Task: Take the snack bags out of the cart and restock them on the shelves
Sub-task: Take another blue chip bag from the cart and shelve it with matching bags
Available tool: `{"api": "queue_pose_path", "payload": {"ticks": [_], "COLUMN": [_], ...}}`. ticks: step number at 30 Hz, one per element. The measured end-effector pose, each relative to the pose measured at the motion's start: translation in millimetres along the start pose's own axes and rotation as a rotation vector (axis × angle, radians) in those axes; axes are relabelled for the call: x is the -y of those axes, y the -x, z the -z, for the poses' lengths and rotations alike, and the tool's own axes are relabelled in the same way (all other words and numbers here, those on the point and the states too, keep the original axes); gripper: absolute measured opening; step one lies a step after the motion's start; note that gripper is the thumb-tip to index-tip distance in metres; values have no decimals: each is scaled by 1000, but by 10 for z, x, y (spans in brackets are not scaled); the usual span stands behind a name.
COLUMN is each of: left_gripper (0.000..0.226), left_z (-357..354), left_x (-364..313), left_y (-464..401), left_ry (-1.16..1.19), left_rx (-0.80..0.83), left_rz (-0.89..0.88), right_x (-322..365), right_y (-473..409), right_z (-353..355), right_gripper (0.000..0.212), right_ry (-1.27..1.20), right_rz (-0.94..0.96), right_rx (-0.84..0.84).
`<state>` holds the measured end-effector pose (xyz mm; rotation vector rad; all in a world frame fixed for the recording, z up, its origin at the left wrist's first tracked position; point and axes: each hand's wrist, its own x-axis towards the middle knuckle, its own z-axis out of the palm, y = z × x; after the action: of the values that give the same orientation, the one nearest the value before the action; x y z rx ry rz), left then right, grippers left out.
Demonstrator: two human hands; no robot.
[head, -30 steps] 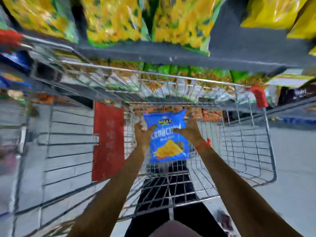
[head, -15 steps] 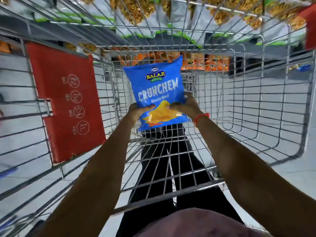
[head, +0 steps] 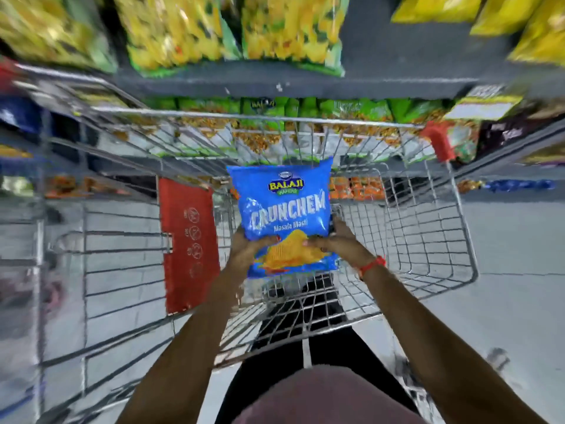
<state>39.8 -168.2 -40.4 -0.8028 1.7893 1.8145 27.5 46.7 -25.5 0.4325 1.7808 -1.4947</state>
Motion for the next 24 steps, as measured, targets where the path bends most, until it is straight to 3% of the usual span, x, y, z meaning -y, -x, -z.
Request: {"api": "queue_pose_path", "payload": {"ticks": [4, 9, 14, 19, 21, 24], "left_gripper": [81, 55, 58, 44, 53, 70], "left_z": [206, 352, 480, 484, 478, 418], "left_x": [-443, -1228, -2242, -3161, -3470, -3866], "left_y": [475, 947, 1411, 1887, 2052, 2221], "left_ry": [14, -15, -31, -4, 17, 85], "left_rx": [5, -6, -35, -33, -40, -39], "left_rz": [-218, -470, -712, -984, -1085, -1214], "right_x": [406, 1144, 2043, 2895, 3202, 3605], "right_y": [366, 861, 1397, 1911, 2088, 2341], "right_z": [-173, -290, -238, -135, -80, 10], "right_gripper": [63, 62, 63, 74, 80, 67], "right_ry": [8, -8, 6, 10, 19, 35], "right_rz": [218, 477, 765, 1004, 1087, 1197], "right_rx": [-173, -302, -389, -473, -504, -566]}}
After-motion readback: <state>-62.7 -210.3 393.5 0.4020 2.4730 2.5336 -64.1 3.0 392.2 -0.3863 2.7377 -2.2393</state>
